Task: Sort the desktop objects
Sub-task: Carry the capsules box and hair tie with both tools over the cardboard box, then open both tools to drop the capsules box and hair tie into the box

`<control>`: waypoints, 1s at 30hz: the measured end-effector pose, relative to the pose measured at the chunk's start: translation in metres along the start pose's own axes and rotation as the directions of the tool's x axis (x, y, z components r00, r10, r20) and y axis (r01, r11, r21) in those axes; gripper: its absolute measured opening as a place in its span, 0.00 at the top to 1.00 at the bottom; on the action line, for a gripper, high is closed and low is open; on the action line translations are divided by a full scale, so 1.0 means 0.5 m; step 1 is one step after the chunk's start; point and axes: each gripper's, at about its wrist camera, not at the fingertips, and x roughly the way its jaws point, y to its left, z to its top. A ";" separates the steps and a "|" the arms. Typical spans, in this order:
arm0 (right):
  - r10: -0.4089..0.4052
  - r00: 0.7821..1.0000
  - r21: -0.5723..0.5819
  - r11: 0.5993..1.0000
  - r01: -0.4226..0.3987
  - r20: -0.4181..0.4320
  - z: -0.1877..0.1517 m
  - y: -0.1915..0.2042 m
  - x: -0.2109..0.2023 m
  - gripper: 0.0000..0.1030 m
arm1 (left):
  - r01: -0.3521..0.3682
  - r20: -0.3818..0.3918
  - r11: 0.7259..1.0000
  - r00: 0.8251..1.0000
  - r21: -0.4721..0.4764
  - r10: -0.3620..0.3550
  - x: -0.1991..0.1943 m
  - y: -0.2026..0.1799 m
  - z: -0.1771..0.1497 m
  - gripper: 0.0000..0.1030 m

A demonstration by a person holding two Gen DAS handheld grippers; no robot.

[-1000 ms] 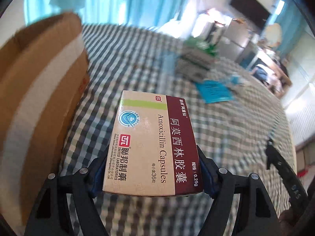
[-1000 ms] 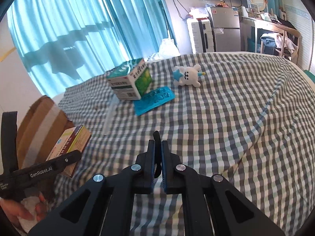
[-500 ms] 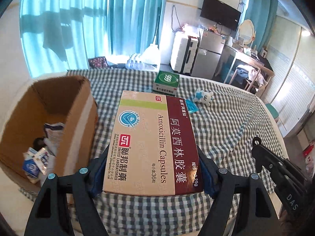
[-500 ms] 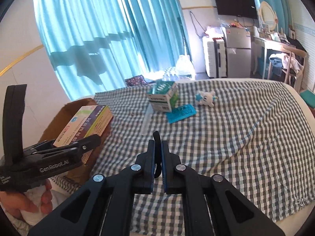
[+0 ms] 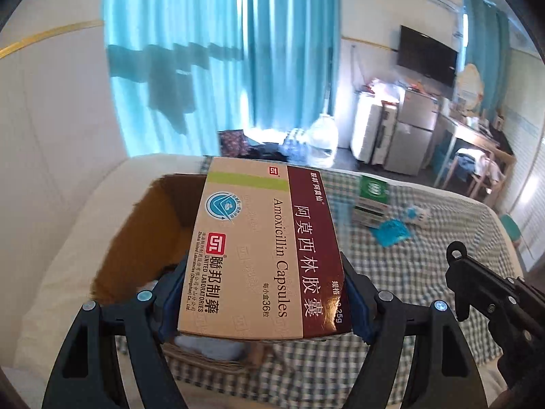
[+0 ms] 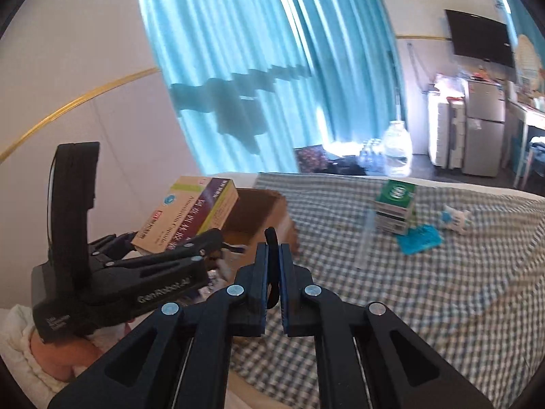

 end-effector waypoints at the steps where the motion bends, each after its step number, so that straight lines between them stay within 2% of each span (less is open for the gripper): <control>1: 0.013 1.000 -0.008 1.000 -0.013 -0.006 0.007 0.016 0.017 0.95 | -0.007 0.001 1.000 1.000 -0.004 0.007 0.005 0.016 0.001 0.24; 5: 0.104 0.994 -0.026 0.994 -0.105 -0.041 0.026 0.083 0.087 0.95 | -0.062 -0.014 0.997 0.998 -0.036 0.061 0.043 0.100 0.006 0.24; 8: 0.142 0.987 -0.040 0.989 -0.145 -0.073 0.037 0.118 0.143 0.95 | -0.099 -0.036 0.993 0.995 -0.064 0.097 0.075 0.150 -0.002 0.24; 14: 0.183 0.974 -0.062 0.979 -0.192 -0.133 0.045 0.176 0.251 0.94 | -0.145 -0.088 0.984 0.987 -0.102 0.137 0.128 0.219 -0.029 0.24; 18: 0.196 0.968 -0.052 0.977 -0.206 -0.156 0.045 0.195 0.296 0.91 | -0.150 -0.116 0.981 0.984 -0.125 0.136 0.144 0.246 -0.046 0.23; 20: 0.192 0.968 -0.038 0.979 -0.201 -0.159 0.048 0.196 0.317 0.83 | -0.142 -0.116 0.982 0.985 -0.125 0.128 0.144 0.247 -0.053 0.22; 22: 0.185 0.970 -0.005 0.982 -0.188 -0.161 0.049 0.186 0.323 0.47 | -0.138 -0.115 0.984 0.985 -0.116 0.124 0.145 0.242 -0.058 0.15; 23: 0.186 0.970 0.016 0.982 -0.186 -0.153 0.050 0.178 0.322 0.43 | -0.145 -0.115 0.983 0.985 -0.112 0.133 0.145 0.240 -0.059 0.07; 24: 0.187 0.973 0.036 0.982 -0.184 -0.136 0.051 0.169 0.317 0.42 | -0.153 -0.112 0.982 0.984 -0.111 0.141 0.144 0.239 -0.060 0.03; 30: 0.140 0.987 0.077 0.988 -0.134 -0.080 0.061 0.102 0.269 0.41 | -0.148 -0.130 0.982 0.983 -0.117 0.133 0.134 0.229 -0.070 0.02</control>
